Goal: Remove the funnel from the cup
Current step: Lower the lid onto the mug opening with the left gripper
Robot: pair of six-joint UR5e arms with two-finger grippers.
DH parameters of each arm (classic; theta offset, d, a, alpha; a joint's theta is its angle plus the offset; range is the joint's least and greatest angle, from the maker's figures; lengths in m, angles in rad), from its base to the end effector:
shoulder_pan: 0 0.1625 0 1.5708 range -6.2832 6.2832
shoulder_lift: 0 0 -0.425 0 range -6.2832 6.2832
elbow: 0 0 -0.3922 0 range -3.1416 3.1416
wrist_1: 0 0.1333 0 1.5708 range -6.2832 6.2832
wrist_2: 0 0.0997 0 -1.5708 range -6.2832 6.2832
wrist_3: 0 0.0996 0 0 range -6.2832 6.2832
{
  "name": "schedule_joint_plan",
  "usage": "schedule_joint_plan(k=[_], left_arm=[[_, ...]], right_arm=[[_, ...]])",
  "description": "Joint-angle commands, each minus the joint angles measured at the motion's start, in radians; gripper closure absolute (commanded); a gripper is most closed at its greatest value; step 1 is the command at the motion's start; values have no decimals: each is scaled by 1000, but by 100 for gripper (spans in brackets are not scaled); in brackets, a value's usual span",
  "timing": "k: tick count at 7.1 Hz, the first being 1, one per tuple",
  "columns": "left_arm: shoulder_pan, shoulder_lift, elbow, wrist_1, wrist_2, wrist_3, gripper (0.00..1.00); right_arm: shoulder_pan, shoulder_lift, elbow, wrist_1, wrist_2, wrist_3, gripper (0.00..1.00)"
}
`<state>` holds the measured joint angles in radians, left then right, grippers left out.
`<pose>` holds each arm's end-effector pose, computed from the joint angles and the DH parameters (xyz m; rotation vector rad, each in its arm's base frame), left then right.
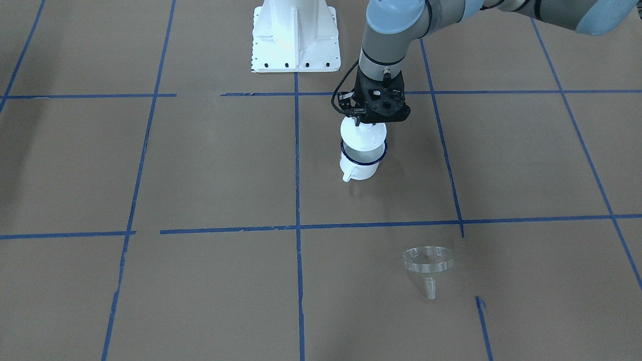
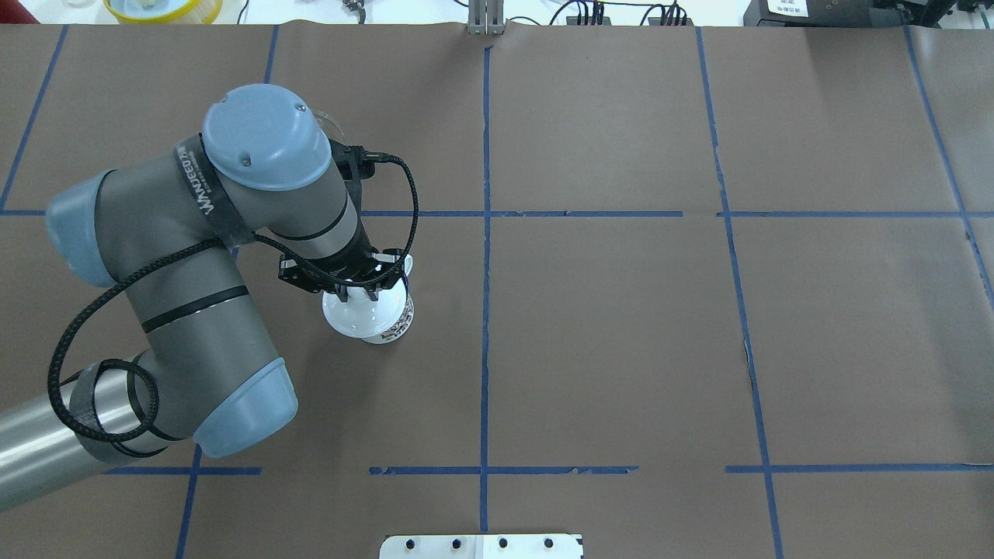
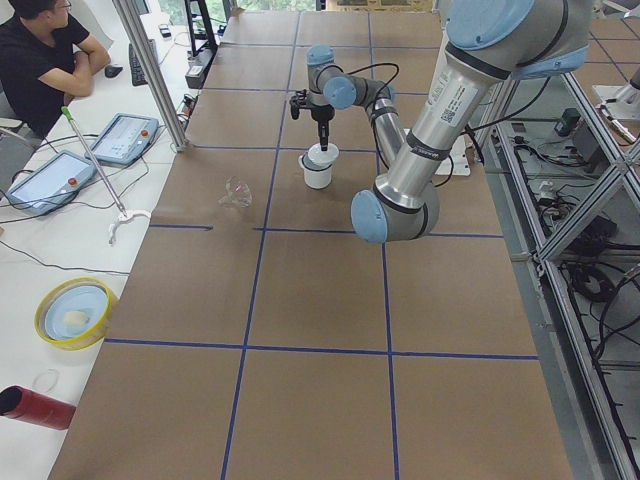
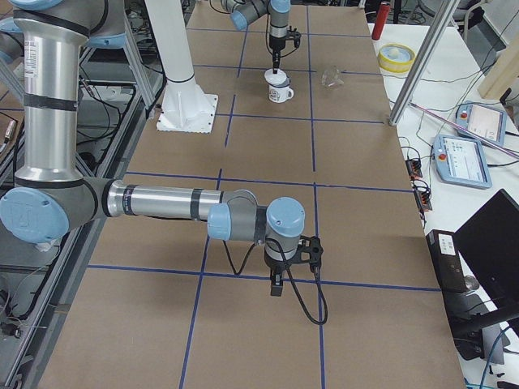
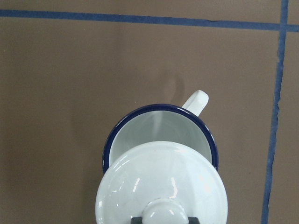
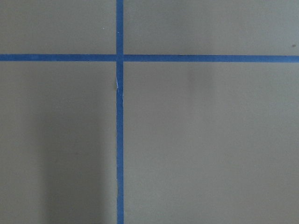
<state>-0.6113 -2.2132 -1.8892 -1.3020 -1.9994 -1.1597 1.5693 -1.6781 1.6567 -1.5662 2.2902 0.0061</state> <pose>0.4500 -0.4276 0.1874 -0.0254 0.7946 -0.0413 0.0670 -0.4451 0.6700 -0.0188 -0.7193 0.0104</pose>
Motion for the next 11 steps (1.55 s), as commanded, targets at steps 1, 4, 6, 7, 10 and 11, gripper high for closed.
schedule_joint_plan(k=[1, 4, 6, 7, 10, 11], left_arm=[[-1, 3, 13, -31, 7, 3, 100], [-2, 10, 27, -54, 8, 8, 100], [-4, 10, 27, -56, 8, 8, 100], [-4, 12, 27, -56, 8, 6, 100], [-2, 12, 29, -56, 8, 6, 100], [-1, 12, 30, -56, 8, 6, 100]], right_arm=[[0, 0, 0, 0, 0, 0, 0], [0, 0, 0, 0, 0, 0, 0], [0, 0, 0, 0, 0, 0, 0], [0, 0, -1, 0, 0, 0, 0], [0, 0, -1, 0, 0, 0, 0], [0, 0, 0, 0, 0, 0, 0]])
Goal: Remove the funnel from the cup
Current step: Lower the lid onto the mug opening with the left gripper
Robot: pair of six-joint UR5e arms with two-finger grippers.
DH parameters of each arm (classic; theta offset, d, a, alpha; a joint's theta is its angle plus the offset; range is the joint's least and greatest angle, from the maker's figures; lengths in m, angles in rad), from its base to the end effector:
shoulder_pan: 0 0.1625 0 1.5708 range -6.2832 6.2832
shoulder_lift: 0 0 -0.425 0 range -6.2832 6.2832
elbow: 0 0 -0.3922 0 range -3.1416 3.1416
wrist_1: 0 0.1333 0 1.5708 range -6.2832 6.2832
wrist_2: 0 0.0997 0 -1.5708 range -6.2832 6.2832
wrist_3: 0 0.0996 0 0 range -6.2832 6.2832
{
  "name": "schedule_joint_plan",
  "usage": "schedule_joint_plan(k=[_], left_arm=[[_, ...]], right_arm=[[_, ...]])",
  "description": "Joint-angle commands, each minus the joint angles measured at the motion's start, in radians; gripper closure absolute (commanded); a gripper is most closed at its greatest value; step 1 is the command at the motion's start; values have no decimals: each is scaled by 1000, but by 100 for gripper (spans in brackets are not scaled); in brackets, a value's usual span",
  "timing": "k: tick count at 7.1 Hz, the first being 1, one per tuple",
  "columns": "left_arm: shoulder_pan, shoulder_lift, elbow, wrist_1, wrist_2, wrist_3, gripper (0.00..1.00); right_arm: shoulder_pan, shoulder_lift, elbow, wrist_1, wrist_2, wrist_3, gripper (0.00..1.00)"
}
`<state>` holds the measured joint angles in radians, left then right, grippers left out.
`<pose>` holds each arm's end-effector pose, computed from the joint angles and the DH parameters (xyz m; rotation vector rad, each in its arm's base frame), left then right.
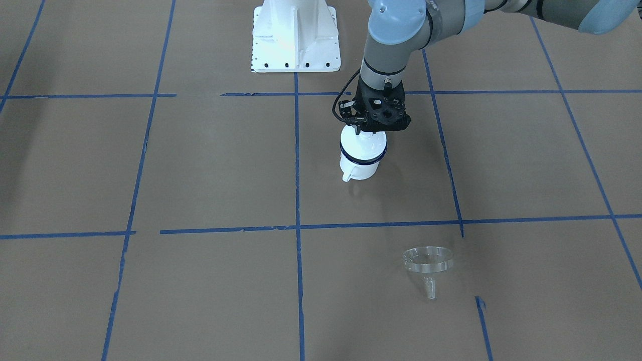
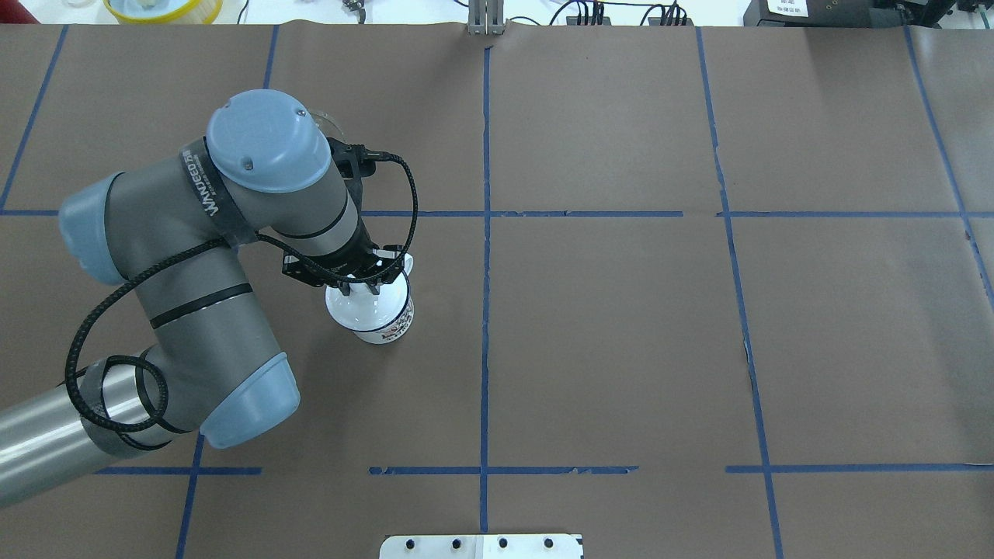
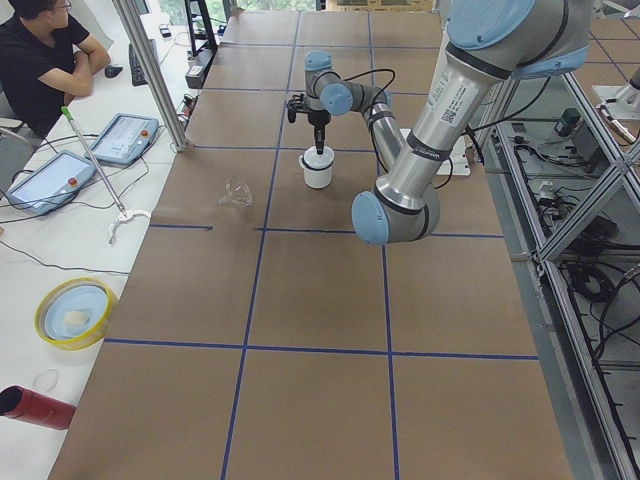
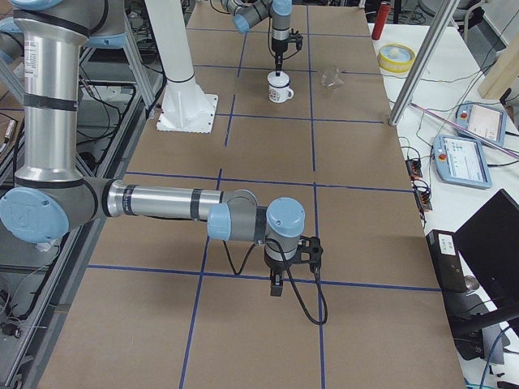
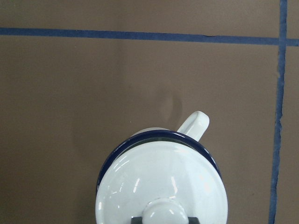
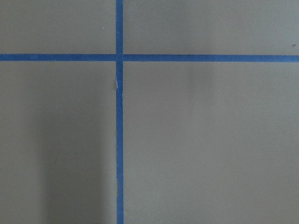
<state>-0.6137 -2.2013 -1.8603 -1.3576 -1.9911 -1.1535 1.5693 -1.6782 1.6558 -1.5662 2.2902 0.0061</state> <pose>0.4560 -0.4345 0.1981 -0.0070 0.8034 -0.0372 0.0670 -0.4450 0.6705 -0.0198 -0.7193 0.0108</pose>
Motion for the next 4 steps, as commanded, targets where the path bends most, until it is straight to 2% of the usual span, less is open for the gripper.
schedule_joint_plan(k=[1, 4], left_arm=[[2, -1, 6, -2, 0, 0, 100], [2, -1, 16, -18, -2, -2, 100]], right_arm=[[0, 0, 1, 0, 0, 0, 0], [0, 0, 1, 0, 0, 0, 0]])
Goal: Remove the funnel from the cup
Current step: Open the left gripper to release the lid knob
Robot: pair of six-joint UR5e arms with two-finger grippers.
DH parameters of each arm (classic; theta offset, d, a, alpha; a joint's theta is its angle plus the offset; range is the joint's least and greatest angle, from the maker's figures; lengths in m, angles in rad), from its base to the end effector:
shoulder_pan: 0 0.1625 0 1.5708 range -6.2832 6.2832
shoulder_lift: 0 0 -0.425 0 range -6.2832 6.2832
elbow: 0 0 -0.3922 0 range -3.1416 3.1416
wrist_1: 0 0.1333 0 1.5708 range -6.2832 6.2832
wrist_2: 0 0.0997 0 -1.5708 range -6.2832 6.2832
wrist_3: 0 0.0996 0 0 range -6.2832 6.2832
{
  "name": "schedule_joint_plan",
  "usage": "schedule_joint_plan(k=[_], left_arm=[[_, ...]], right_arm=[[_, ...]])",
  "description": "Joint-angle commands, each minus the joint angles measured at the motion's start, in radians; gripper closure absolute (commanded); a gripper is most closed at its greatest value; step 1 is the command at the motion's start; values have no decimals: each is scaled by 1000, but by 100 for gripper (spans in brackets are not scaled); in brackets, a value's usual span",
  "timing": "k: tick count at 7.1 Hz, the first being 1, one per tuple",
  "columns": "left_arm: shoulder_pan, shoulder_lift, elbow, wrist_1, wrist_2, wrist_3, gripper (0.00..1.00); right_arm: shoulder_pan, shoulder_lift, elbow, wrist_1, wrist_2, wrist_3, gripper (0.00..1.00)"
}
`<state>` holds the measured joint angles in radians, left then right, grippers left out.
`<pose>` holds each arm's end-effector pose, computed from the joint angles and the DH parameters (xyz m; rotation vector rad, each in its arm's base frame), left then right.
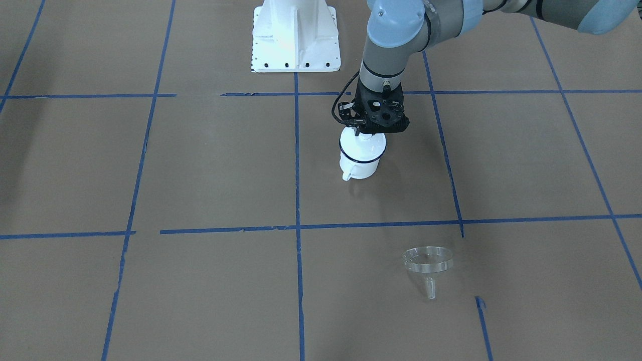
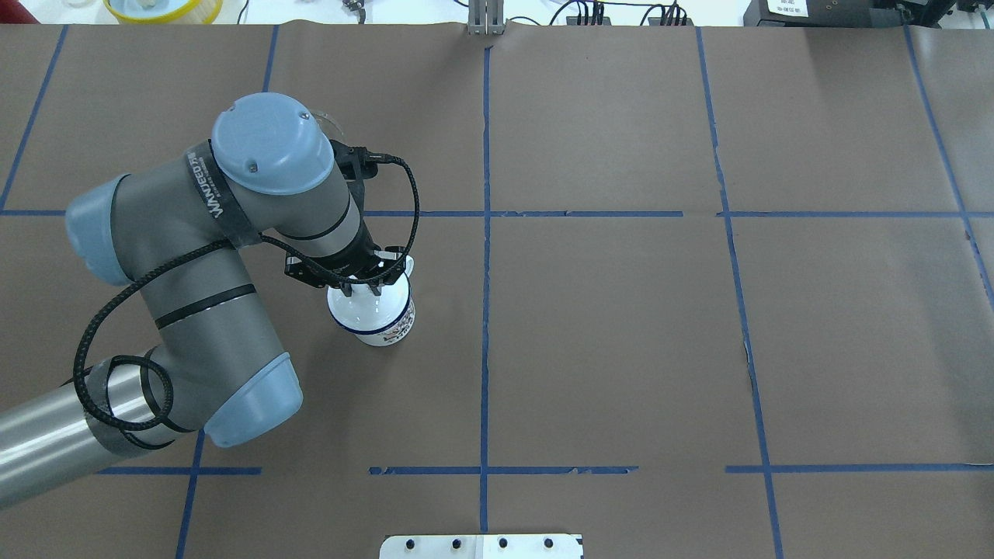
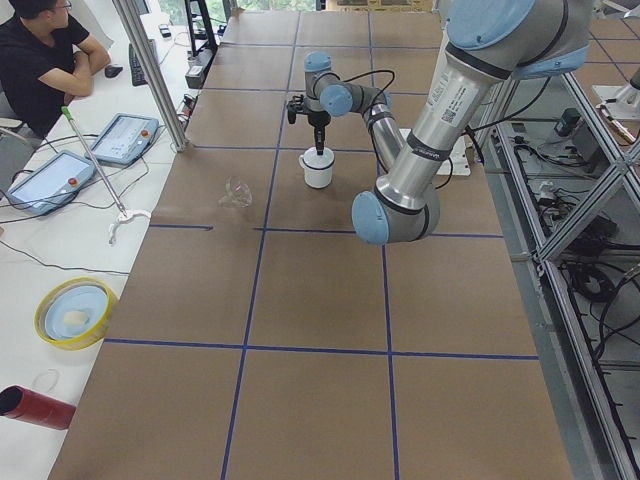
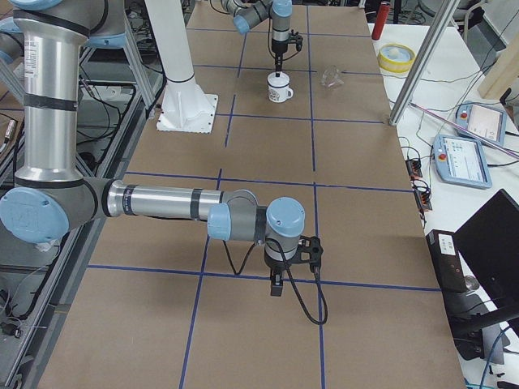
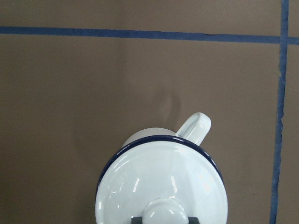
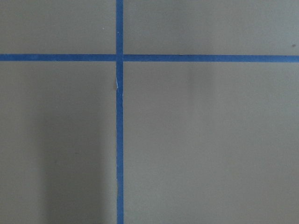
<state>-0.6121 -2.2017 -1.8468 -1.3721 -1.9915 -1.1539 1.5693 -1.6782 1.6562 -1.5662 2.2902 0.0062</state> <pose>0.4601 -0.4362 0.2010 -0.0074 0.8047 -0.0356 0.0670 -0.4450 0.6703 -0.0194 -0.7193 0.0108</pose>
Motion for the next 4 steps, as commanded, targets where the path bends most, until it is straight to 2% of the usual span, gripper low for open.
schedule_joint_plan(k=[1, 2, 4], left_arm=[[0, 0, 3, -7, -1, 0, 19], [0, 0, 3, -13, 0, 0, 0], [0, 0, -2, -13, 0, 0, 0]], right_arm=[[0, 0, 0, 0, 0, 0, 0], [0, 0, -1, 0, 0, 0, 0], [0, 0, 0, 0, 0, 0, 0]])
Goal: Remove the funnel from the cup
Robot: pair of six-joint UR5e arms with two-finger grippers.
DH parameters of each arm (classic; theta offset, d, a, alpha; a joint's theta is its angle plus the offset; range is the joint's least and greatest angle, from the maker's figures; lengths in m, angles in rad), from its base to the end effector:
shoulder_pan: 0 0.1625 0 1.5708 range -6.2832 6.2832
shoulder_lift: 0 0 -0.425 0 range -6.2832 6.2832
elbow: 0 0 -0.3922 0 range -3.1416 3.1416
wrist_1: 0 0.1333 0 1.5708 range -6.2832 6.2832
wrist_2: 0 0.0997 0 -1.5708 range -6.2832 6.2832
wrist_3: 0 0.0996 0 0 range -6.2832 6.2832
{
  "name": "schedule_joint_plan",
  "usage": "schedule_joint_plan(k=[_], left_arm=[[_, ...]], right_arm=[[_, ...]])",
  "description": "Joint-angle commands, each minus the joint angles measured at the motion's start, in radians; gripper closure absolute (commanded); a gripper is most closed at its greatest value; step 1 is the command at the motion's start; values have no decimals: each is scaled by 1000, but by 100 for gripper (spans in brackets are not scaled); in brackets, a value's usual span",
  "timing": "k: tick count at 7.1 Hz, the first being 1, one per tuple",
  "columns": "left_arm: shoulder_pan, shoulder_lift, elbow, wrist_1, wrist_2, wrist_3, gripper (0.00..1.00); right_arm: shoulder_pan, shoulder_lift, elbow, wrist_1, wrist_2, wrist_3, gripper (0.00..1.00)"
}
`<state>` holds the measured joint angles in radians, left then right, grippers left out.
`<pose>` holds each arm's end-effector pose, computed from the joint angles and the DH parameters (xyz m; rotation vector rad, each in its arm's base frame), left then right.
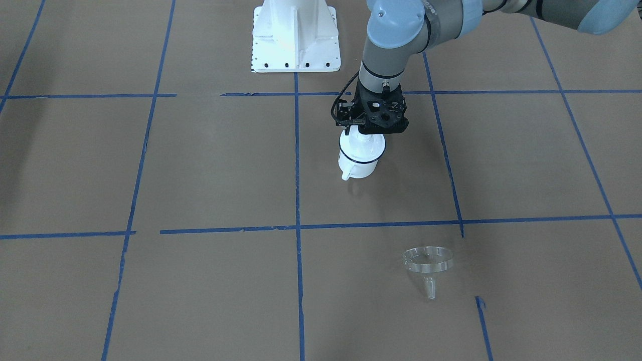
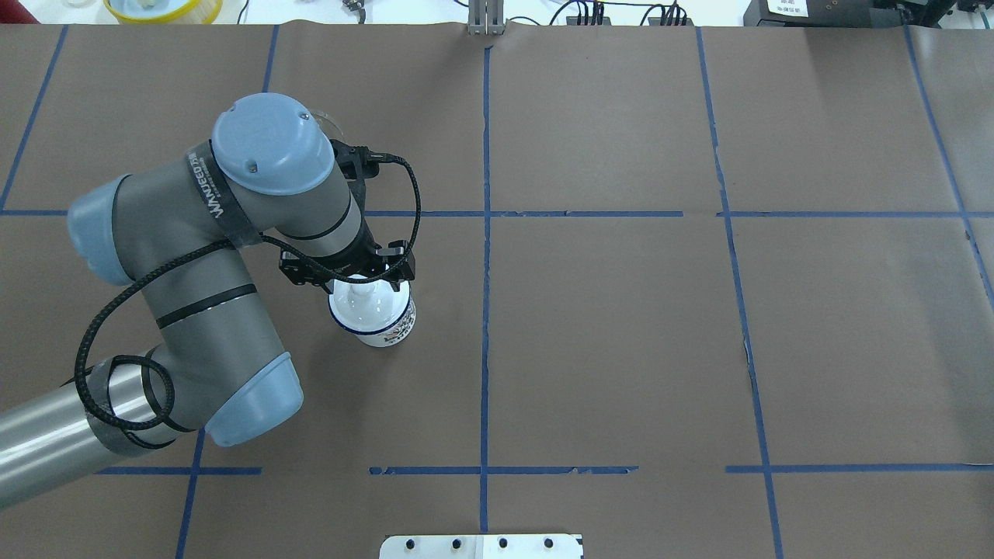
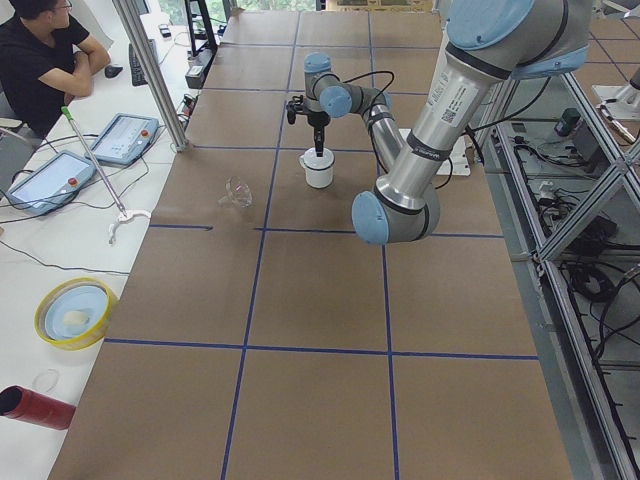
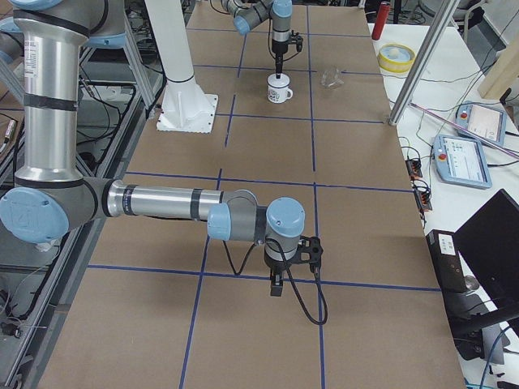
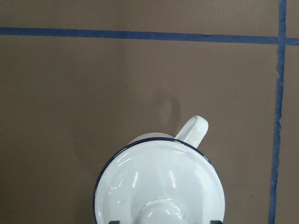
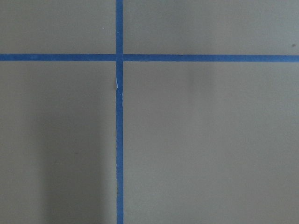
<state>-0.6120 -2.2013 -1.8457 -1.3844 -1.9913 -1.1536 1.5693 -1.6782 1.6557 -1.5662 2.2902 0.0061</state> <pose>0.4605 -0.4364 0.2000 -0.0015 0.8136 -0.0328 0.0670 -0.4450 0.6706 -0.0199 -0.7193 0.0108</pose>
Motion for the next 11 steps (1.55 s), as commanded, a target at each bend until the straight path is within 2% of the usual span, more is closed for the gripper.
schedule_joint_plan(k=[1, 3, 5, 6, 7, 9, 11], left_arm=[[0, 0, -3, -1, 2, 0, 0], [-30, 8, -39, -1, 22, 56, 0], [-110, 43, -104, -1, 16, 196, 0], [-164, 46, -102, -1, 11, 288, 0], [-249, 69, -99, -4, -6, 418, 0], [-424, 162, -90, -30, -99, 616, 0], [-587, 222, -19, -30, -122, 803, 0]], right_arm=[[0, 0, 0, 0, 0, 0, 0], [0, 0, 1, 0, 0, 0, 0], [0, 0, 1, 0, 0, 0, 0], [0, 0, 1, 0, 0, 0, 0], [0, 0, 1, 0, 0, 0, 0], [0, 0, 1, 0, 0, 0, 0], [0, 0, 1, 0, 0, 0, 0]])
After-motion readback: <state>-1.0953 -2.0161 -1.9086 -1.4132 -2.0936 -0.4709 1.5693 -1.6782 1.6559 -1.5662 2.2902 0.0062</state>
